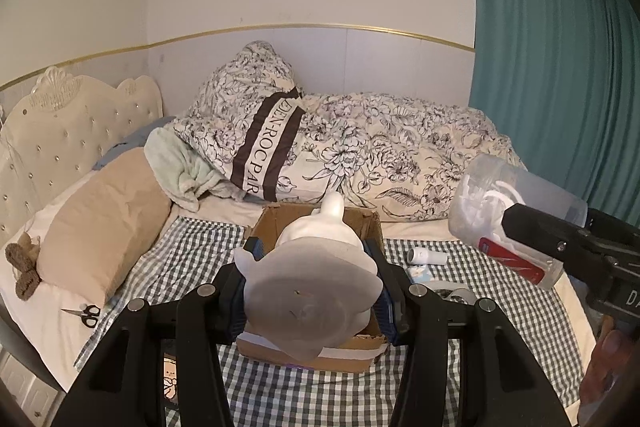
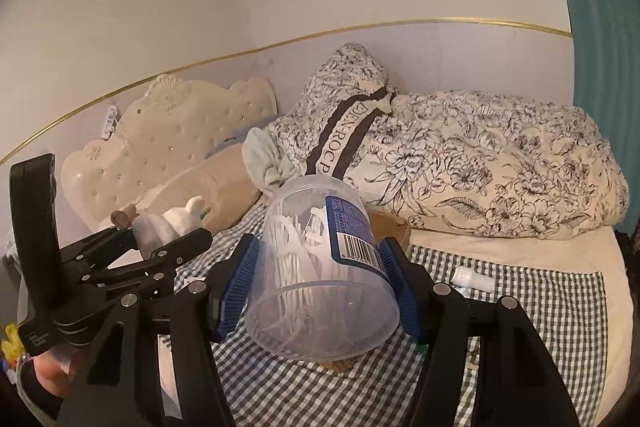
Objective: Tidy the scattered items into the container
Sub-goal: 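Lift the plush toy and clear tub and carry them to the cardboard box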
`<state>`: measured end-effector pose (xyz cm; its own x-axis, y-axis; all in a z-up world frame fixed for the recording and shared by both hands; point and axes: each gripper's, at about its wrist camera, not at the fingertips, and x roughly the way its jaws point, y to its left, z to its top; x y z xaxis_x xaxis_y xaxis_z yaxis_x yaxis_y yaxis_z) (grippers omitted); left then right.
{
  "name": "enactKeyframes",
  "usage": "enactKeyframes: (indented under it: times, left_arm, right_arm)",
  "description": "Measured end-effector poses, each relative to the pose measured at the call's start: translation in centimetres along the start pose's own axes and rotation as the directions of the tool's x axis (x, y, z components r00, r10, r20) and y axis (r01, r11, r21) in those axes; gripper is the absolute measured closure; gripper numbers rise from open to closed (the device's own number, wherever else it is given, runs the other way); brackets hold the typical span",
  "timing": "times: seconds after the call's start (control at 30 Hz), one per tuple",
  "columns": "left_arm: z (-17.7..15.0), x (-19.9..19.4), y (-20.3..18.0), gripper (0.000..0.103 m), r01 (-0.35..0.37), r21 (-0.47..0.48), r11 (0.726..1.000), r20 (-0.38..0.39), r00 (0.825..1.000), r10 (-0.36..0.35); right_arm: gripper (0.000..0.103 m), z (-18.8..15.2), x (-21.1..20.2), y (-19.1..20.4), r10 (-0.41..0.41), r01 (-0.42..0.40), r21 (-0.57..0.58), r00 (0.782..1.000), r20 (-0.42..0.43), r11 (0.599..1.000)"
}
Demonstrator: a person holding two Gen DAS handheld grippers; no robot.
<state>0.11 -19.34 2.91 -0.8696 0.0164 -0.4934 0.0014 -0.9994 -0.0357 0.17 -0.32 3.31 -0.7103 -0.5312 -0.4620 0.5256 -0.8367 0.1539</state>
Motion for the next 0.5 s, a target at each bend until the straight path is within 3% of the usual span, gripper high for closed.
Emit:
enactKeyframes:
  times: [0.5]
  left_arm:
    - [-0.6,5.2,0.5,0.052,-0.007,-0.004,1.000,-0.060,0.998,0.007]
  right_arm:
    - [0.041,-0.9,5.7,-1.6,0.006,-0.004,0.037,0.998,-0.068,0.999]
